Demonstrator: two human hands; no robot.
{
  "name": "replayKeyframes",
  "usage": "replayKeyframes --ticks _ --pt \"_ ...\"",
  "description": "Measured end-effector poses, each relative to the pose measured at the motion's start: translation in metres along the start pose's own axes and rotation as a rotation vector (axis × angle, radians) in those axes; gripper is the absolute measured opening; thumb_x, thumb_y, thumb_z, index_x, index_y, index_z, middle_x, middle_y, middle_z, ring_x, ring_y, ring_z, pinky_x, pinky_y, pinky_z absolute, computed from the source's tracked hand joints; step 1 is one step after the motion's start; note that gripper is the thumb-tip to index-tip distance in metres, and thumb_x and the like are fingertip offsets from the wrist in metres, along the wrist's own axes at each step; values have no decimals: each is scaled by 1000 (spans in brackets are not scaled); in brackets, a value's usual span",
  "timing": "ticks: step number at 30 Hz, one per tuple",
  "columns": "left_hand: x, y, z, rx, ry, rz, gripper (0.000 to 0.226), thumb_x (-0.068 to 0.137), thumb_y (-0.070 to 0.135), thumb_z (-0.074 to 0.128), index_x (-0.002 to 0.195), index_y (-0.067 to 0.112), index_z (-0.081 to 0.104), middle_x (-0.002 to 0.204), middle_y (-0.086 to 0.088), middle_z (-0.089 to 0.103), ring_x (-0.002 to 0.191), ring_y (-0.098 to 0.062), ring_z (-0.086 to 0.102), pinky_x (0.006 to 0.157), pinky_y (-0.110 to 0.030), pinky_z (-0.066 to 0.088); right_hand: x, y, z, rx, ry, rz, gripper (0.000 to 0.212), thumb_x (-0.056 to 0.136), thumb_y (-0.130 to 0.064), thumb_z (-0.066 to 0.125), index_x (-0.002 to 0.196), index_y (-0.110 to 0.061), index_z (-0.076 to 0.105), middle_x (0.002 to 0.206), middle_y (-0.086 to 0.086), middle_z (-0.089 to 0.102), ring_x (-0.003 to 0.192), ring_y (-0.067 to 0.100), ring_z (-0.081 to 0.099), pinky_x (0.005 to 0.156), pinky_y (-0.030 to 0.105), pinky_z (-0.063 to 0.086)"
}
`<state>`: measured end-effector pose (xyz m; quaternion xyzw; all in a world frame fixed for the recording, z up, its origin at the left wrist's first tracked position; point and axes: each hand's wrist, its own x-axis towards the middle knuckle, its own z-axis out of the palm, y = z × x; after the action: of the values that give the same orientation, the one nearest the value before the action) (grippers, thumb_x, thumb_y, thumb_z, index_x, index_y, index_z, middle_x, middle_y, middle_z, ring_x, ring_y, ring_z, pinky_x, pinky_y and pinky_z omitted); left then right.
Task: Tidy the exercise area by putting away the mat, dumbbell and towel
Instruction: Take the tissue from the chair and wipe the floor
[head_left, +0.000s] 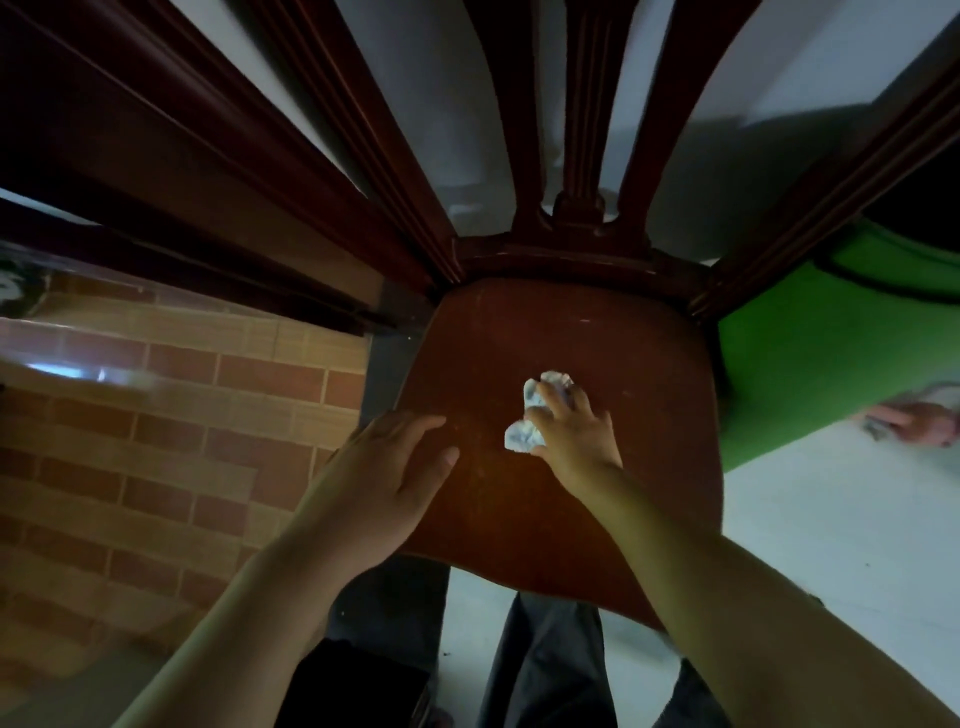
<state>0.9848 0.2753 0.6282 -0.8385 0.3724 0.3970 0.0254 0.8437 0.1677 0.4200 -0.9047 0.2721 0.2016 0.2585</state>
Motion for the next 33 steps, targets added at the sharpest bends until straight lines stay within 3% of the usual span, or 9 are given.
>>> replayKeyframes --ticks 6,11,17,22,26,33 --pt "-25 59 -34 -2 89 156 52 91 56 33 138 34 34 142 7 41 125 -11 42 101 -34 39 -96 28 -50 254 79 169 40 87 -39 59 123 -27 49 146 -10 24 122 21 35 85 33 46" --pt "-68 154 -58 65 91 398 51 93 52 36 141 34 31 145 9 35 132 -10 33 103 -28 28 -208 45 -121 460 250 266 39 85 -46 59 119 -29 53 140 -7 36 115 22 45 91 31 44" --pt "-137 269 -63 138 76 629 49 94 45 41 140 28 37 144 6 38 132 -11 33 105 -28 29 -335 63 -202 549 548 428 43 84 -42 61 123 -25 53 137 -2 41 112 25 48 92 32 40" --pt "-186 362 -36 202 3 804 50 93 46 43 138 26 40 142 2 40 130 -14 36 106 -32 31 -439 94 -229 622 807 555 48 83 -48 61 125 -33 44 137 -2 39 110 23 49 92 37 46" --pt "-217 448 2 257 -61 929 51 92 49 40 139 27 38 145 4 37 131 -14 36 109 -33 31 -527 124 -233 686 1067 708 41 82 -38 67 117 -34 45 132 -3 37 104 11 43 87 25 44" --pt "-279 600 89 349 -111 1225 48 94 46 42 138 27 41 144 5 39 130 -14 37 106 -31 31 -657 202 -217 782 1252 943 33 81 -52 61 110 -40 51 127 -5 42 111 15 47 89 33 49"
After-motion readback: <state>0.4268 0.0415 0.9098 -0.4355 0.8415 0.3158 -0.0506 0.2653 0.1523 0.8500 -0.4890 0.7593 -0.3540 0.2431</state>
